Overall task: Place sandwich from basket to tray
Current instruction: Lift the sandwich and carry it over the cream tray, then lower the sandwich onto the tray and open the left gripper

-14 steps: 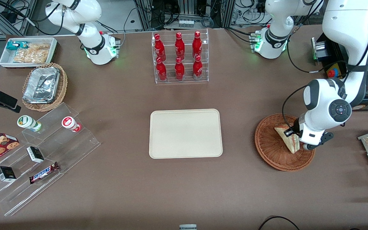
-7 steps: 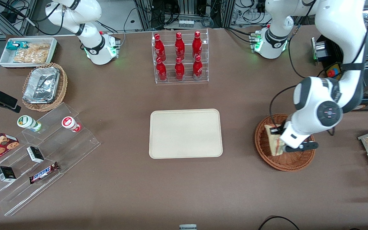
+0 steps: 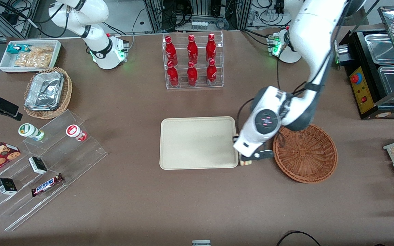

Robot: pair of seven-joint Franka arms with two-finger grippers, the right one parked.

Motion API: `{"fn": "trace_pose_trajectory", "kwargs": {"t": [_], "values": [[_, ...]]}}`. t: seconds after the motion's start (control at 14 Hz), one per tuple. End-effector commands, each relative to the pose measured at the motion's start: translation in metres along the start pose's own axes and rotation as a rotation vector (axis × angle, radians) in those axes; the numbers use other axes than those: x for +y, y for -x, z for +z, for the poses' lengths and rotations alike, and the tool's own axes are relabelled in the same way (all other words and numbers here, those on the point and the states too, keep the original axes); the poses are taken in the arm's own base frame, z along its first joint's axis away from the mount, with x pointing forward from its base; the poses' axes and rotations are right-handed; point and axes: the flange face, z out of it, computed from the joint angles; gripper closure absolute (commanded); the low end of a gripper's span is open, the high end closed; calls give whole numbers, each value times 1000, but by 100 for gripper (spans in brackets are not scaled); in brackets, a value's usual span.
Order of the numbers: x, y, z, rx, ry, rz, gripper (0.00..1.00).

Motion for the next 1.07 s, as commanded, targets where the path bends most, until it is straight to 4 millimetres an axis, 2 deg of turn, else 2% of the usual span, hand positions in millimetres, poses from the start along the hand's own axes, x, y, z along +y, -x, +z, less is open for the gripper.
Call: {"fn": "trace_pose_trajectory", "kwargs": {"t": [0.0, 0.21, 0.43, 0.57, 0.79, 0.86, 1.0], "values": [[63, 13, 11, 21, -2, -38, 100], [108, 41, 31, 26, -1, -21, 100], [133, 58, 46, 33, 4, 19, 100], [140, 55, 55, 30, 9, 18, 100], [148, 64, 76, 11, -7, 31, 99], [149, 64, 75, 8, -3, 25, 92], [141, 55, 65, 15, 7, 26, 0]]}}
